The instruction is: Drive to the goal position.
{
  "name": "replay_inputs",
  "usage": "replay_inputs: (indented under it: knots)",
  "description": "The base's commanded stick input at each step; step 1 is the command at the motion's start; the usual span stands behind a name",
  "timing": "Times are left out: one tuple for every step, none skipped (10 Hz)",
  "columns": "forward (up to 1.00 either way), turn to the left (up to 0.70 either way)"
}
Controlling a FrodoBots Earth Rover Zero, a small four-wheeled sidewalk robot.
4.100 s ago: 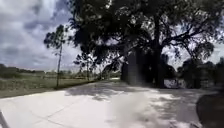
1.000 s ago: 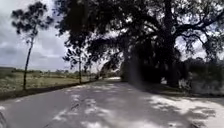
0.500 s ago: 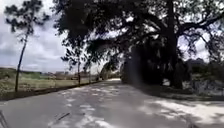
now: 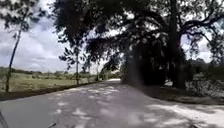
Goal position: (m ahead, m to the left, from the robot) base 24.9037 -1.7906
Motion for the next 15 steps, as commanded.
replay_inputs:
  knots:
    - [0.69,0.01]
    - [0.69,0.01]
    - [0.69,0.01]
    - [0.69,0.01]
    - [0.69,0.01]
    - [0.69,0.01]
    - [0.69,0.01]
    - [0.69,0.01]
    - [0.69,0.01]
    - [0.69,0.01]
    - [0.69,0.01]
    - [0.69,0.01]
    - [0.69,0.01]
    - [0.69,0.01]
    - [0.69,0.01]
